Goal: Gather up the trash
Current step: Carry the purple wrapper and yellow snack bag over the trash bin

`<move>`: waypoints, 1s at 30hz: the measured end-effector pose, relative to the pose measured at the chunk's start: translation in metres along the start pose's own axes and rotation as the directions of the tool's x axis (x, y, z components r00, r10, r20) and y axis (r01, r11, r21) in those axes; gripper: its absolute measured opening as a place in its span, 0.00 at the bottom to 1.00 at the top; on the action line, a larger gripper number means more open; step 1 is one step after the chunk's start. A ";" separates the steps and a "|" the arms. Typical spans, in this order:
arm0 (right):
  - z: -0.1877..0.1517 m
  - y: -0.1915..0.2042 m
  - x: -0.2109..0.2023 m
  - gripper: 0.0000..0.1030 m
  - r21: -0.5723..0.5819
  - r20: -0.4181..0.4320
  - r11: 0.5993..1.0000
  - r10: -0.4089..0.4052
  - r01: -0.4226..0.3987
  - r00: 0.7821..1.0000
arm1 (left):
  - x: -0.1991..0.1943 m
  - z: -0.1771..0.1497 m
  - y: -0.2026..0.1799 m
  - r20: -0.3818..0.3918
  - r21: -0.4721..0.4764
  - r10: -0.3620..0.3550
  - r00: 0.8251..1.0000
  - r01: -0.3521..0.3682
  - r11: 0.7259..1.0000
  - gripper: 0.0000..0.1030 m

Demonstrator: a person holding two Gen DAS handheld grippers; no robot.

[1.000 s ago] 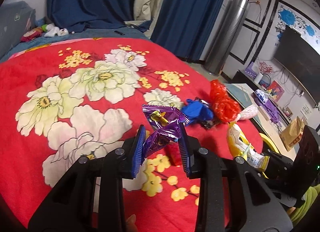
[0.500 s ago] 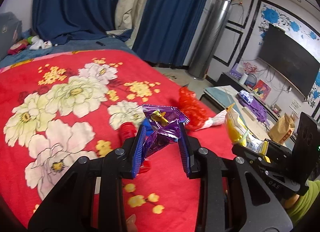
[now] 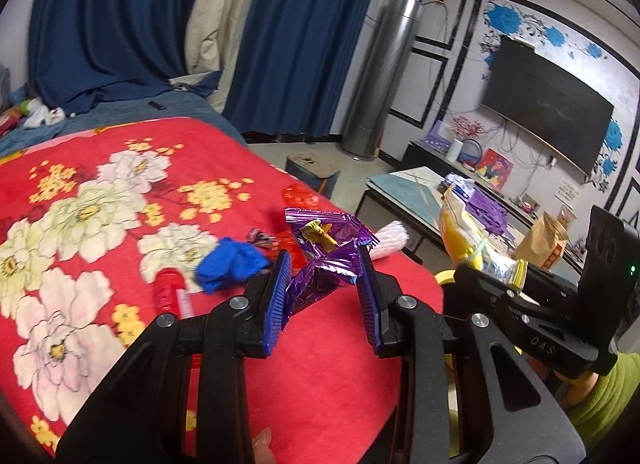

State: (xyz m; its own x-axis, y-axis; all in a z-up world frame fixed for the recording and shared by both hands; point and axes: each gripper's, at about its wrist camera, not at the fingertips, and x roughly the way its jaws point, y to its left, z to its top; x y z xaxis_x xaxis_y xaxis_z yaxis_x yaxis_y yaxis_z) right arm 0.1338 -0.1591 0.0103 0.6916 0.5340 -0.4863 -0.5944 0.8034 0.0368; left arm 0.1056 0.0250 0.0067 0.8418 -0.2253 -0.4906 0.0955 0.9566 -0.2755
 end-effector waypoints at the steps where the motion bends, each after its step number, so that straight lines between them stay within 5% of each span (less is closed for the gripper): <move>1: 0.000 -0.004 -0.003 0.30 0.005 0.003 1.000 -0.009 0.009 1.000 | 0.002 0.000 -0.003 -0.001 0.006 -0.006 1.000 0.006 1.000 0.25; 30: -0.021 -0.065 -0.036 0.30 0.102 0.009 0.982 -0.160 0.158 0.987 | 0.043 -0.009 -0.078 -0.047 0.122 -0.138 0.989 0.143 0.982 0.25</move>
State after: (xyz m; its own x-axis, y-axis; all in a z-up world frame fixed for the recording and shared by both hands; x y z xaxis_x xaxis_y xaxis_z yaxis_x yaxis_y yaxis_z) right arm 0.1392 -0.2356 0.0072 0.7811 0.4012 -0.4784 -0.4329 0.9001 0.0480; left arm 0.1292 -0.0611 -0.0006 0.7947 -0.3639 -0.4858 0.2791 0.9298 -0.2398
